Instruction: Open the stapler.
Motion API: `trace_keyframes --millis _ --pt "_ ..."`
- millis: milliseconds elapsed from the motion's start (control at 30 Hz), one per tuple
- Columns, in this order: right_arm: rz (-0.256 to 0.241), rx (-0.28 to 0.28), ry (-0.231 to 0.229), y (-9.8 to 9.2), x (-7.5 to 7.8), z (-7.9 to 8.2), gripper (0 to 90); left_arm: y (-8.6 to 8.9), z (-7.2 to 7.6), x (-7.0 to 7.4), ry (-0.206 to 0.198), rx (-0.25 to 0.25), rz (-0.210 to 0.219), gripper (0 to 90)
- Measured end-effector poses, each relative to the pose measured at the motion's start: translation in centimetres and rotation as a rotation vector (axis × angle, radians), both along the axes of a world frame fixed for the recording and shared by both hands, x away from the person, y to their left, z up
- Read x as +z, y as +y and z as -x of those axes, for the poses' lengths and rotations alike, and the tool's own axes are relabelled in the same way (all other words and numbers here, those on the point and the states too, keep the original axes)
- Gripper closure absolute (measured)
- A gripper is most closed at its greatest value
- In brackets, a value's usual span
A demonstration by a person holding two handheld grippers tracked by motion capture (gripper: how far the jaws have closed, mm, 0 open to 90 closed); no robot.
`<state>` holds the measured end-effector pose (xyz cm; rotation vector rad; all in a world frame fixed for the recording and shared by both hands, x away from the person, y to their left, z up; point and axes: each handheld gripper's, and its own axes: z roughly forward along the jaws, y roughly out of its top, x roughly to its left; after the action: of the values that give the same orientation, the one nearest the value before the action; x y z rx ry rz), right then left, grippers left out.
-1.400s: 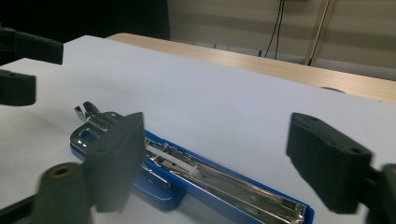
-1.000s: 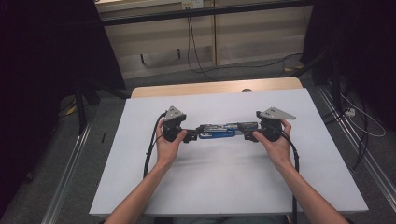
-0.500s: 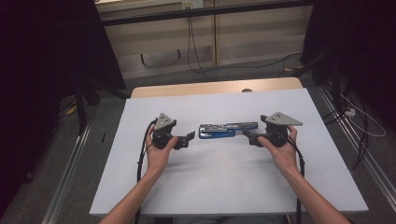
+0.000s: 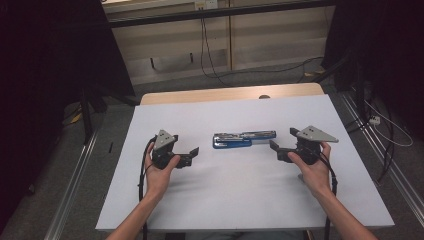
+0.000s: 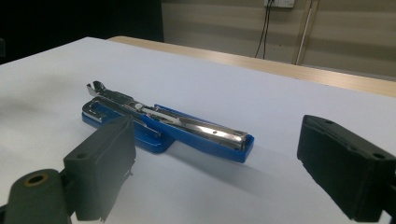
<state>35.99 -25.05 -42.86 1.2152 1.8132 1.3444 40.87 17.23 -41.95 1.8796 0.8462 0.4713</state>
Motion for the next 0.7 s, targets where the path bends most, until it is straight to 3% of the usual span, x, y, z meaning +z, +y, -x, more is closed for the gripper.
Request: trace_keyframes --millis 200,367,400,700 --pt "0.001 -0.025 -0.012 -1.1 -0.3 1.5 11.3 1.3 1.4 0.2 -0.031 0.032 0.007 5.6" --pt "-0.005 -0.04 -0.011 -1.8 -0.4 2.4 11.0 1.9 2.6 0.1 -0.011 0.035 0.0 5.6" --pt "-0.004 -0.042 0.001 -2.0 -0.5 2.6 10.9 2.2 3.3 0.2 0.005 0.034 0.018 5.7" --pt "-0.022 -0.091 -0.003 -3.1 -0.5 4.4 10.9 3.6 5.4 0.3 -0.018 0.034 0.029 5.7"
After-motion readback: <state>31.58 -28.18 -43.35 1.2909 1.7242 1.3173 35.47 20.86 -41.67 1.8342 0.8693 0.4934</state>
